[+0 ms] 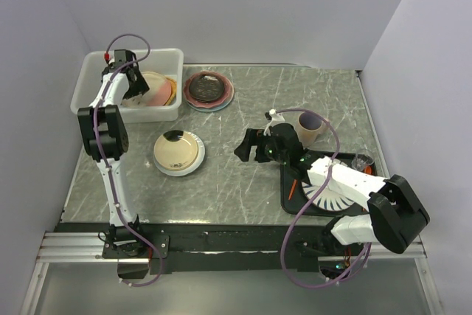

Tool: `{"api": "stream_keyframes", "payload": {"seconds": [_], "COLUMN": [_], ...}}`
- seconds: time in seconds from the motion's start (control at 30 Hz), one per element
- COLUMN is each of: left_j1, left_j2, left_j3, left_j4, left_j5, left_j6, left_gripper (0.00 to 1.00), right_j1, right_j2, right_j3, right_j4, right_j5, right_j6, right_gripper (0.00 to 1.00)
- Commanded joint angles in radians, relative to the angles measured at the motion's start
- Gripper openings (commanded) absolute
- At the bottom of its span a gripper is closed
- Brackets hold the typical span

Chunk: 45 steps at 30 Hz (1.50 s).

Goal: Place the plates into the plastic bin on the countertop
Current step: Place the plate in the plastic bin.

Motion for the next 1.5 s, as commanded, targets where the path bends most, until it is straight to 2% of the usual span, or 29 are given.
{"api": "stream_keyframes", "payload": {"seconds": [0.0, 0.27, 0.6, 1.07, 1.2, 1.47], "left_j1": [-0.008, -0.023, -0.079, -0.204, -0.247, -0.278], "left_j2": [0.001, -0.022, -0.324, -0.487, -0.583, -0.806], "left_j3": [0.044, 0.03, -0.209, -0.276, -0.339, -0.609], "left_j4": [-0.024, -0.014, 0.164, 0.183, 0.213, 0.348], "left_j5": [-0.069, -0.109, -0.195, -0.279, -0.241, -0.059], "left_j6": [0.028, 0.016, 0.019, 0.028, 0.017, -0.026], "left_gripper": [0.99, 0.99, 0.99, 0.99, 0.99, 0.99], "right_j1": [0.008, 0.007, 0.007, 0.007, 0.008, 0.008], "right_j2": [-0.032, -0.04, -0.058, -0.049, -0.044, -0.009], "right_j3": [-0.003, -0.014, -0.031, -0.045, -0.049, -0.054], "right_j4": [0.011, 0.014, 0.016, 0.036, 0.045, 0.079], "right_j5": [0.004, 0.007, 0.019, 0.017, 0.017, 0.0], "right_j6": [-0.016, -0.013, -0.016, -0.014, -0.011, -0.004], "right_gripper": [1.0, 1.0, 1.0, 1.0, 1.0, 1.0]}}
